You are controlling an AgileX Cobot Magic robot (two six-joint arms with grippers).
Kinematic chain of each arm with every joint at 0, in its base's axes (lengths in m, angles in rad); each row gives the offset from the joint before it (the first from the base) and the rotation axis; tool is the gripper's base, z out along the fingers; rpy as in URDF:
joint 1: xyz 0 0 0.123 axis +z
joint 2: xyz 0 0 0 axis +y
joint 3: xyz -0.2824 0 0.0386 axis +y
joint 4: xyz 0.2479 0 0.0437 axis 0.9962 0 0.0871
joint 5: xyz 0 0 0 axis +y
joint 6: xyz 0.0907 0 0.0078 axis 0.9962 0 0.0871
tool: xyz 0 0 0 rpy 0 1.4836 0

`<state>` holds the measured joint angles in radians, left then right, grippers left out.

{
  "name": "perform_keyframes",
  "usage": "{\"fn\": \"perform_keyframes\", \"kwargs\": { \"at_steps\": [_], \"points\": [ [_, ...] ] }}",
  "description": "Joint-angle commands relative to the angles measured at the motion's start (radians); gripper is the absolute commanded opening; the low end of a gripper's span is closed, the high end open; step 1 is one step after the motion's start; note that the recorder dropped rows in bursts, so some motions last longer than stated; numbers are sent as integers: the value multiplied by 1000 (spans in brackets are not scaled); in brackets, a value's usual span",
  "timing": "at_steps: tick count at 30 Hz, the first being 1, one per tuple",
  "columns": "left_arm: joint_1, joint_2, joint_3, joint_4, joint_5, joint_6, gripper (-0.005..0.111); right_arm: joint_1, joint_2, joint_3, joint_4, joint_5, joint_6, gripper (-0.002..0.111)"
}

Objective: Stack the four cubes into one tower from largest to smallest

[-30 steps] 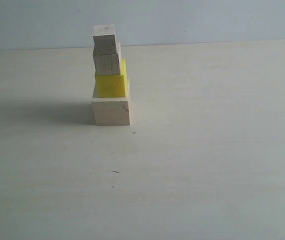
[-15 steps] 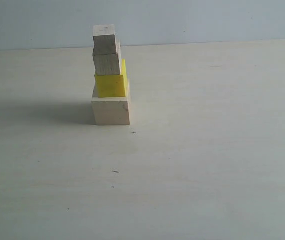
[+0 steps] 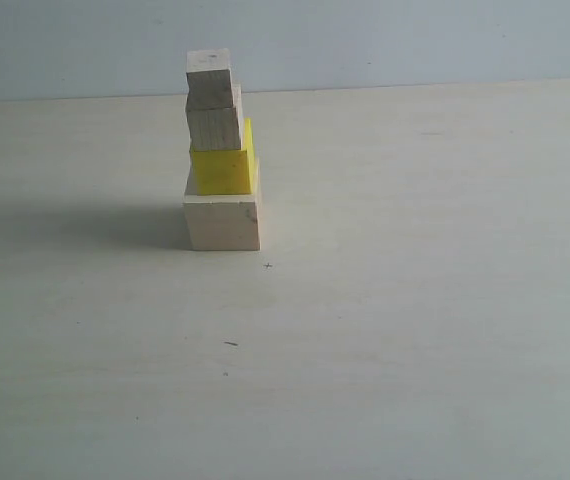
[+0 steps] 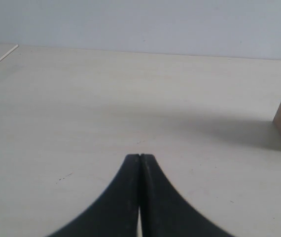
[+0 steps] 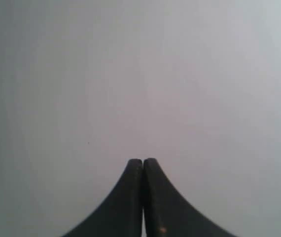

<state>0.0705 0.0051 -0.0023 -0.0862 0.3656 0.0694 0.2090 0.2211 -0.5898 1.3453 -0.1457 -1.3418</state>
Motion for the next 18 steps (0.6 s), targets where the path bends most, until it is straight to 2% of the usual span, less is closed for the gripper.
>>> {"fn": "perform_keyframes", "kwargs": {
  "at_steps": [1, 4, 7, 12, 18],
  "points": [
    [0, -5, 2, -7, -12, -2, 0, -6, -7, 5, -156, 124, 54, 0],
    [0, -5, 2, -7, -12, -2, 0, -6, -18, 5, -486, 274, 236, 0],
    [0, -5, 2, -7, -12, -2, 0, -6, -24, 5, -693, 369, 466, 0],
    [0, -5, 2, -7, -12, -2, 0, -12, -26, 5, -879, 432, 676, 0],
    [0, -5, 2, -7, -12, -2, 0, -151, -83, 120, -983, 428, 891, 0]
  ]
}}
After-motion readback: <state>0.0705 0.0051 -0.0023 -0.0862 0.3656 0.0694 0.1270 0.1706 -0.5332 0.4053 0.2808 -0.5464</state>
